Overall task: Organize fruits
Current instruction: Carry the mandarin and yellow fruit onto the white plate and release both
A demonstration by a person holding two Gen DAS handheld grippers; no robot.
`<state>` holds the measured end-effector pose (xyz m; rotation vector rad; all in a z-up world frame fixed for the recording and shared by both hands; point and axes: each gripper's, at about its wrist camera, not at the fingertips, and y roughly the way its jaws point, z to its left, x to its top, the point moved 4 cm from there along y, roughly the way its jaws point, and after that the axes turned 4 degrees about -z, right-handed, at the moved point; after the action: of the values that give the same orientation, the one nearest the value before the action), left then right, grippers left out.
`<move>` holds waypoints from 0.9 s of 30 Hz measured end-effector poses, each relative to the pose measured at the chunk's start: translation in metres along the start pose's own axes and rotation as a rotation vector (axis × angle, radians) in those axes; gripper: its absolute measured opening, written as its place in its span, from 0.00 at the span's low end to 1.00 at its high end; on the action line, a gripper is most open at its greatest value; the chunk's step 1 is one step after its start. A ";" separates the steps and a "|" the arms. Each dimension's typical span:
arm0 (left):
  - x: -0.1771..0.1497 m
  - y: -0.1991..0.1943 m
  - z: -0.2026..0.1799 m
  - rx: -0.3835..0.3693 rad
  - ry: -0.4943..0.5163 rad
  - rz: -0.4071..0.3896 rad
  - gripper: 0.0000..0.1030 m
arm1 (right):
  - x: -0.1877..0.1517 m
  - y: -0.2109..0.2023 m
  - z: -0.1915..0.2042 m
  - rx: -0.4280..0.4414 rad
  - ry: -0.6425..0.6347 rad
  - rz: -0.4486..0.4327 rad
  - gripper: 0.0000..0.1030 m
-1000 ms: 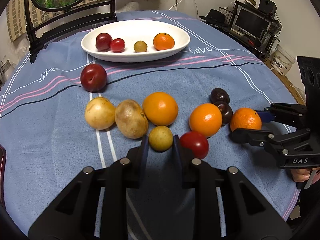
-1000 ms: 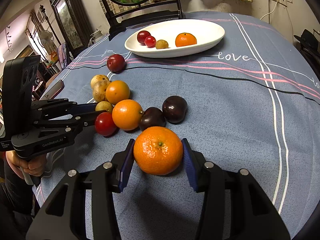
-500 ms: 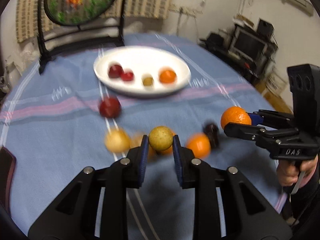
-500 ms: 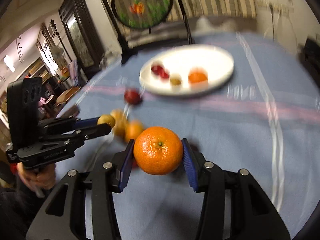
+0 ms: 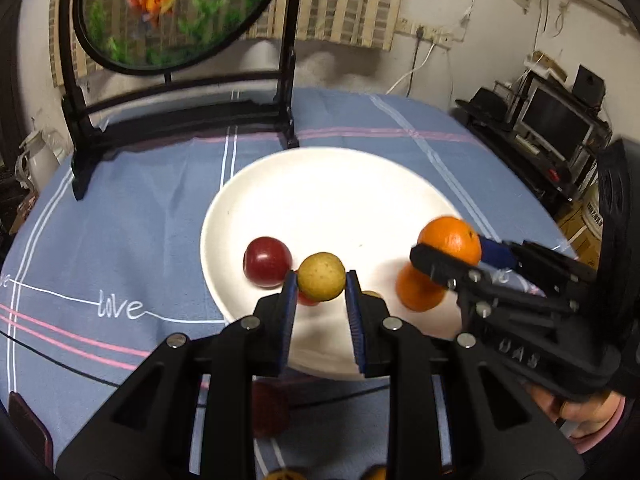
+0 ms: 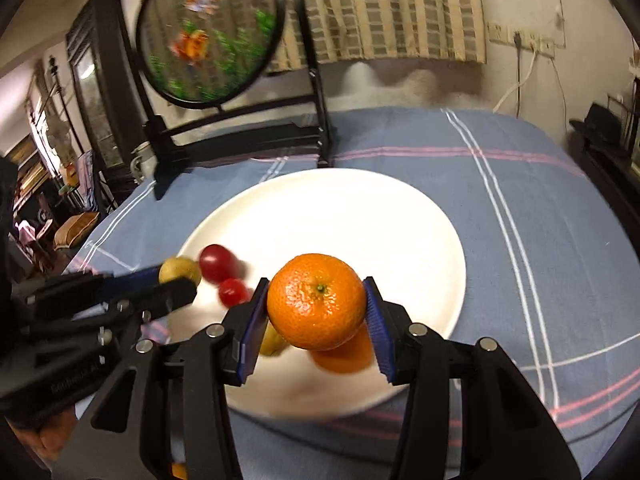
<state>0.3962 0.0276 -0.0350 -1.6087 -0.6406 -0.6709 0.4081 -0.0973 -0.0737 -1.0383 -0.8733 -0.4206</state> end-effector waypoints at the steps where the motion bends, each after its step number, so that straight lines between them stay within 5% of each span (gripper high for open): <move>1: -0.001 0.004 0.000 -0.001 0.007 0.011 0.24 | 0.000 0.004 -0.002 0.000 0.003 0.015 0.46; 3: -0.006 0.011 0.001 0.009 0.019 0.029 0.24 | 0.001 0.013 -0.005 0.000 0.003 0.024 0.48; 6: -0.008 0.018 0.005 0.027 0.013 0.045 0.32 | 0.002 0.014 -0.002 -0.009 -0.026 0.028 0.68; 8: -0.009 0.016 0.009 0.058 0.007 0.043 0.58 | 0.000 0.007 -0.002 -0.037 -0.033 0.013 0.68; 13: -0.004 -0.022 0.015 0.087 -0.012 -0.008 0.82 | 0.004 -0.023 0.002 0.003 -0.022 -0.014 0.68; 18: -0.022 -0.076 0.008 0.117 0.025 -0.078 0.90 | -0.017 -0.069 0.022 0.073 -0.133 -0.027 0.68; 22: -0.062 -0.104 0.000 0.037 0.038 -0.082 0.93 | -0.056 -0.095 0.027 0.139 -0.271 0.031 0.68; 27: -0.118 -0.108 -0.010 -0.071 0.022 -0.038 0.93 | -0.091 -0.110 0.006 0.197 -0.192 0.104 0.68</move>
<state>0.2364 0.0278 -0.0475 -1.6560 -0.6387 -0.7462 0.2763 -0.1517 -0.0817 -0.9470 -1.0058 -0.1449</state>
